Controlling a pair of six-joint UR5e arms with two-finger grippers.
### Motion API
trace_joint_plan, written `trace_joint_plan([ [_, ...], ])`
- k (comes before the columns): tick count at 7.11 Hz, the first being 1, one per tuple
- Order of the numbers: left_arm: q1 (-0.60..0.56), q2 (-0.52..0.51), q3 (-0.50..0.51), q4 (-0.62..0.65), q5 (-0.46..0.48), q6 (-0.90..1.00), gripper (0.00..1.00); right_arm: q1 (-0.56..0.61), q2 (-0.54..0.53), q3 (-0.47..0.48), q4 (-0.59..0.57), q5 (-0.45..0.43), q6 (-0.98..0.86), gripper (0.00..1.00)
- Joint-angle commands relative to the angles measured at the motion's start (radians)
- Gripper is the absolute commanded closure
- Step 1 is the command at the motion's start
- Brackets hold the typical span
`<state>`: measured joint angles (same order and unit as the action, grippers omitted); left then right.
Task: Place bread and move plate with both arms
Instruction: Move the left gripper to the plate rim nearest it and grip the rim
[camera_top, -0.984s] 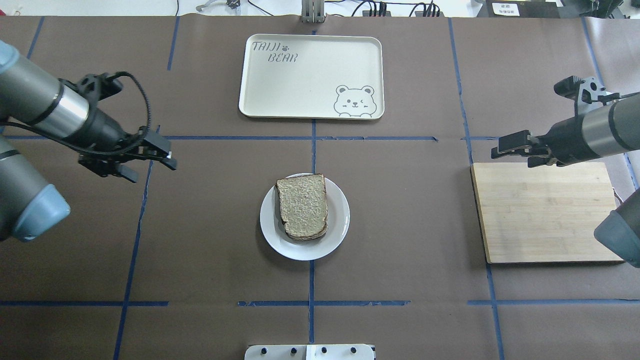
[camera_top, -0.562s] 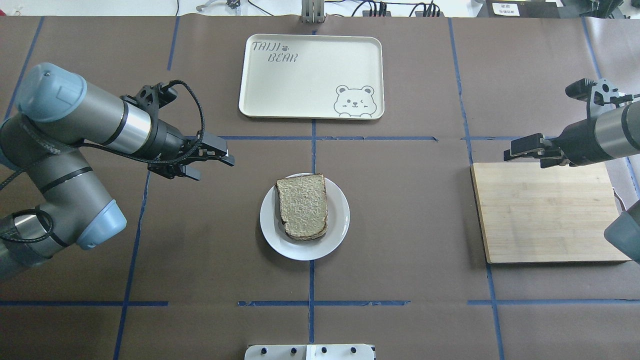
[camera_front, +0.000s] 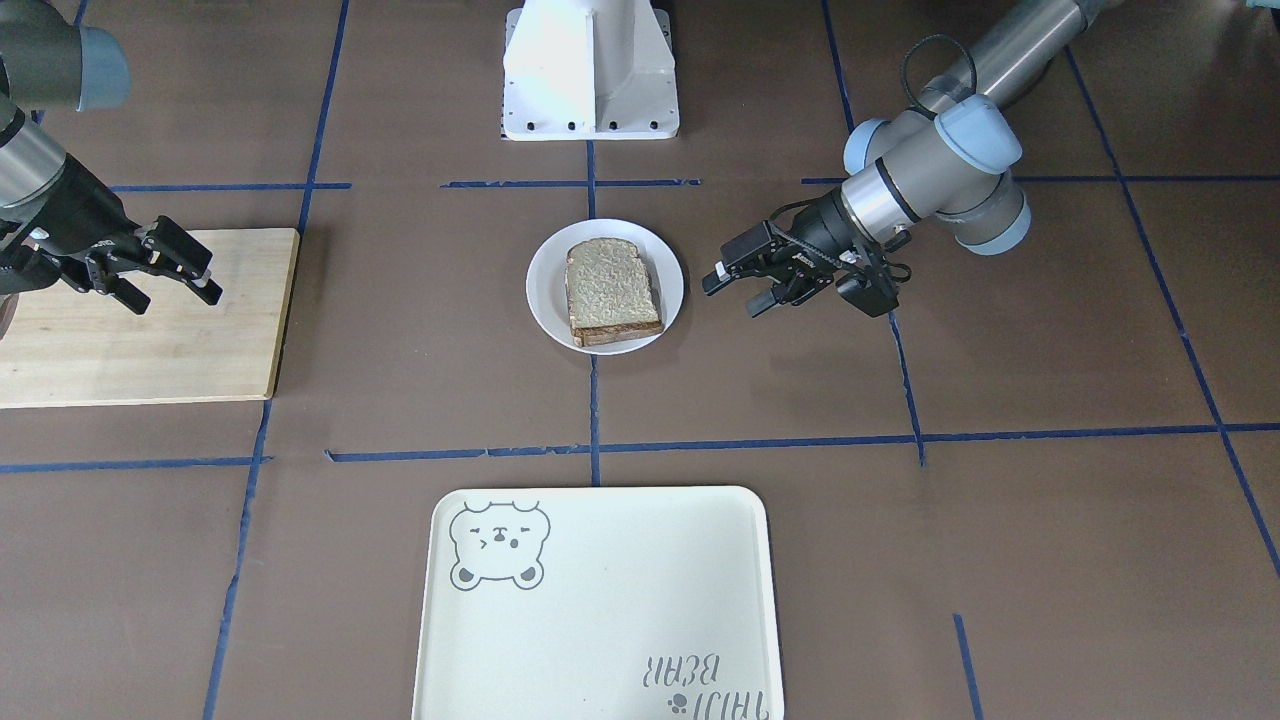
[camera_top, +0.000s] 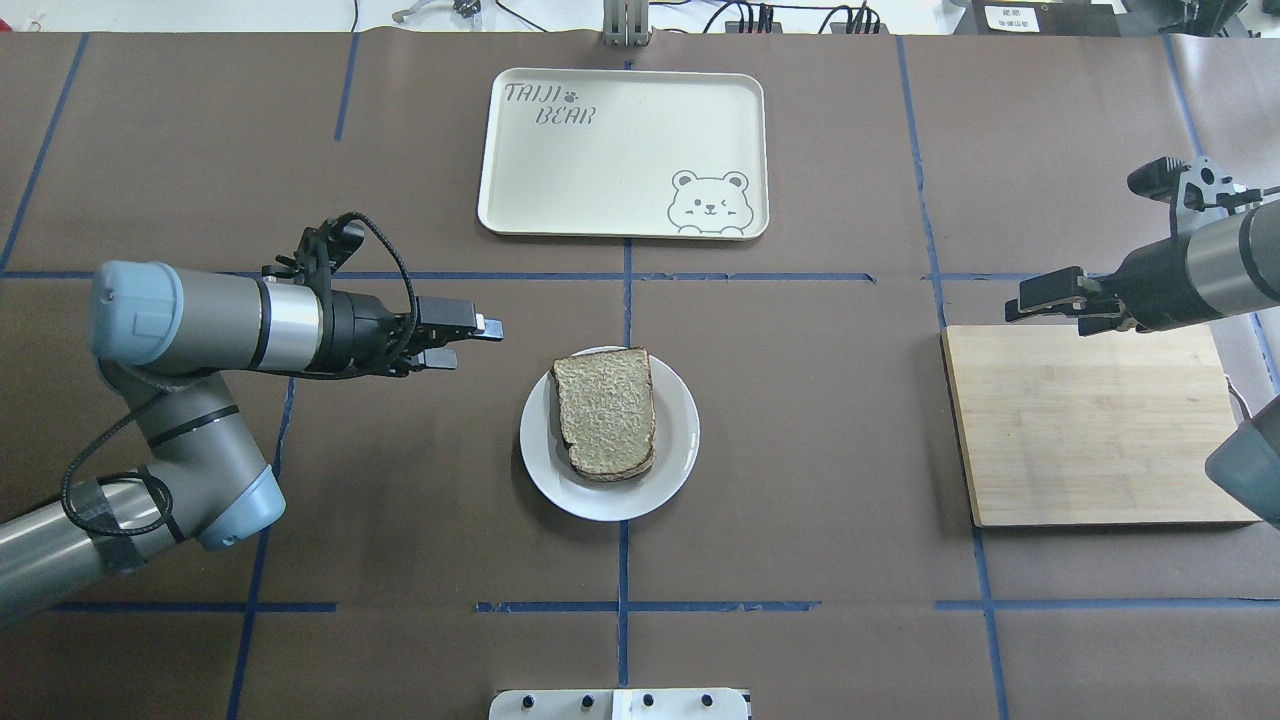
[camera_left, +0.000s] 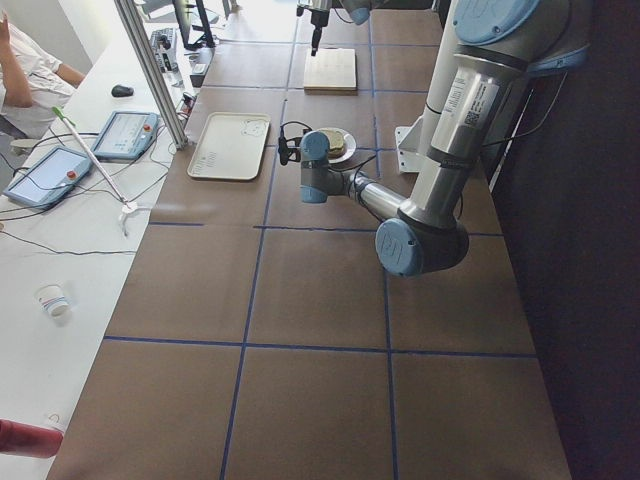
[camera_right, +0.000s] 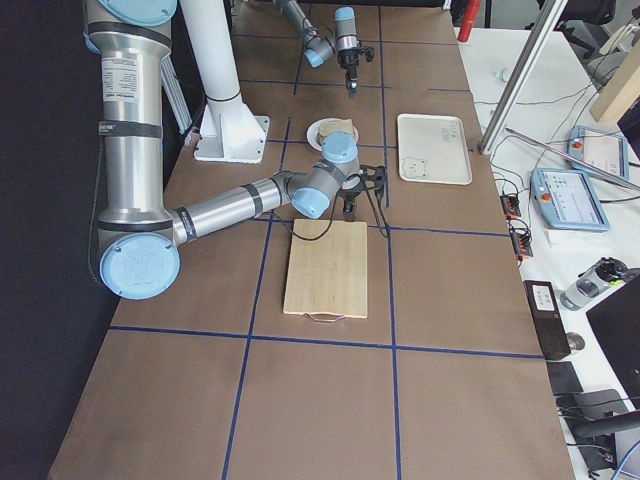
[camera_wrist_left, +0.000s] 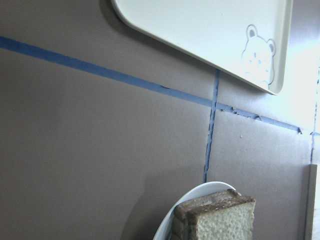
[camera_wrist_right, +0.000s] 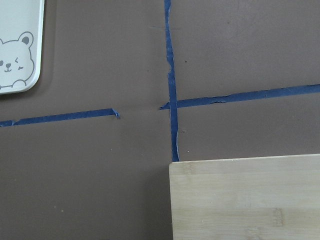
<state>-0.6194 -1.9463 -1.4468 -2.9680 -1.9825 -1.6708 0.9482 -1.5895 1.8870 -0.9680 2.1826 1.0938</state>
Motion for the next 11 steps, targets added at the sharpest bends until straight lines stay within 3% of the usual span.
trace_joint_plan([
  [1,0.064,-0.003,0.034,-0.088,0.04,-0.079,0.03,-0.003,0.002,-0.005,0.0,0.0,0.0,0.0],
  [11,0.152,-0.039,0.106,-0.091,0.056,-0.081,0.32,-0.002,0.0,-0.006,0.002,0.002,-0.002,0.0],
])
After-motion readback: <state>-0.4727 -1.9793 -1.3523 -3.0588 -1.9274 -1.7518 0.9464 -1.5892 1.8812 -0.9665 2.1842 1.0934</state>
